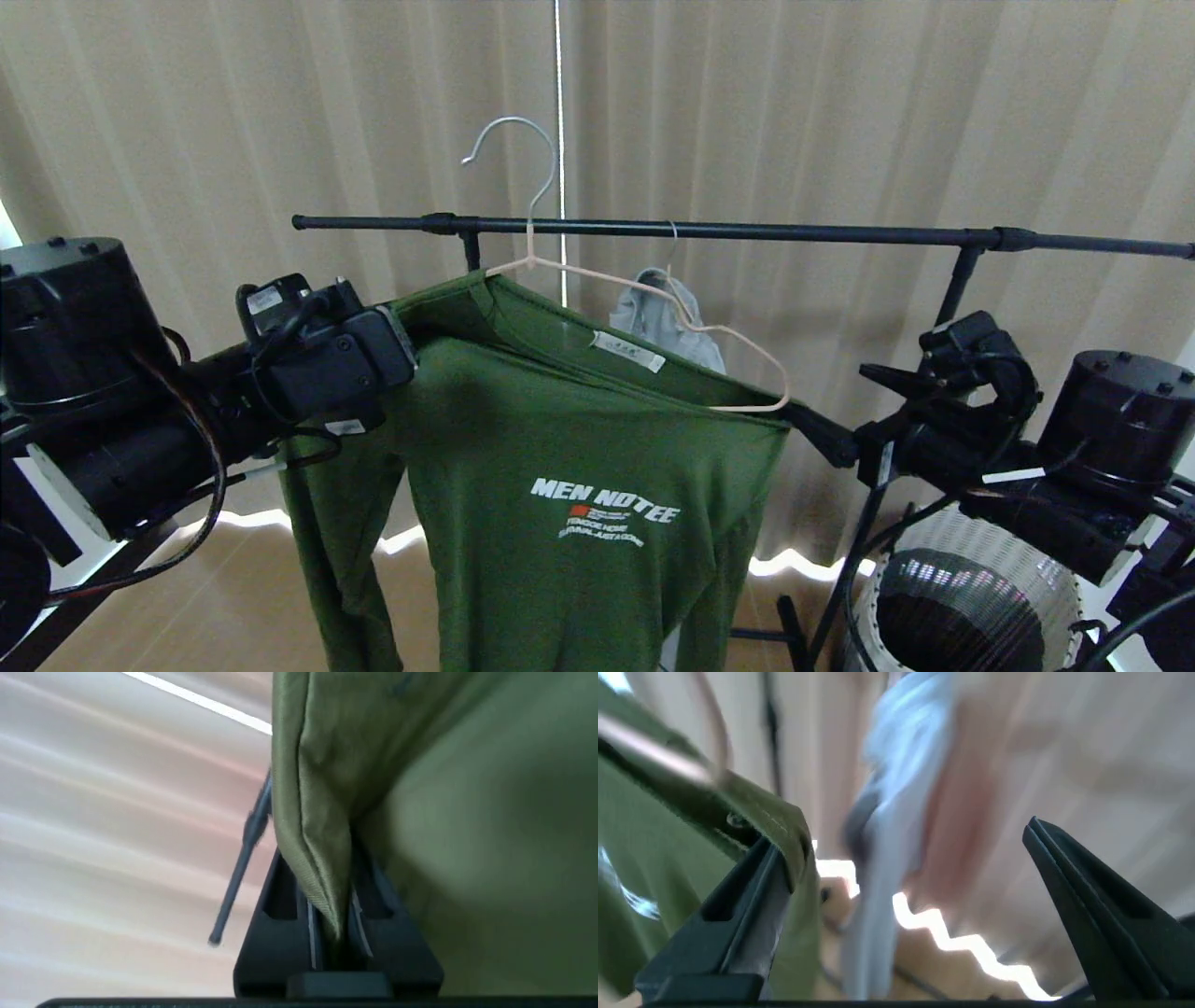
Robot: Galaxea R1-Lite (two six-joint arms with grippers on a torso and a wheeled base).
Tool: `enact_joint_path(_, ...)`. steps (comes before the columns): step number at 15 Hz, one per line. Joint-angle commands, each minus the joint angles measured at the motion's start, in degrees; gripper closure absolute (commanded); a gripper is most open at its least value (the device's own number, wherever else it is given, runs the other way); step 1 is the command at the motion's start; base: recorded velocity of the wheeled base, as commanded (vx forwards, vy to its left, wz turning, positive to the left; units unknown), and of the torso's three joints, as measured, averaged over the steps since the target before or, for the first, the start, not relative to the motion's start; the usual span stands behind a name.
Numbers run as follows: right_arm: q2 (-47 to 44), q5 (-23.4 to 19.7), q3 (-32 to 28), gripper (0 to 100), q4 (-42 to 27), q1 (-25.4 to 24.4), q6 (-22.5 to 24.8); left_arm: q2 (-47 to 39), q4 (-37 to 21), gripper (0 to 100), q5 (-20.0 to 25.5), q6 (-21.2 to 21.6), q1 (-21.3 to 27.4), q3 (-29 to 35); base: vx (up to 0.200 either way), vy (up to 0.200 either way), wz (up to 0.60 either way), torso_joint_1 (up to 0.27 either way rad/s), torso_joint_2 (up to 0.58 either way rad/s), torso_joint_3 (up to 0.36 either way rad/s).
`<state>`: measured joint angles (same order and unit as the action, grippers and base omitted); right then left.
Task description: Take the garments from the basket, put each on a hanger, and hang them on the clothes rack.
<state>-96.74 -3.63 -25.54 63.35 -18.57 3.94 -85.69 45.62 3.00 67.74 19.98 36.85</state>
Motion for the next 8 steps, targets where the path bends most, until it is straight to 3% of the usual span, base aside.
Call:
enact_joint_path(1, 2.26, 0.03, -3.64, 0, -1.66, 0.81, 0.02, -0.18, 0.0, 100, -0.1, 0.2, -0.47, -1.52, 0.0, 0.0, 0.0, 0.0, 0.0, 0.0)
enact_joint_path(8, 8.41, -0.23, -7.95, 0, -10.88, -4.11, 0.11, -0.62, 0.0, 100, -0.8, 0.99, -1.96, -2.57, 0.0, 0.0, 0.0, 0.0, 0.0, 0.0)
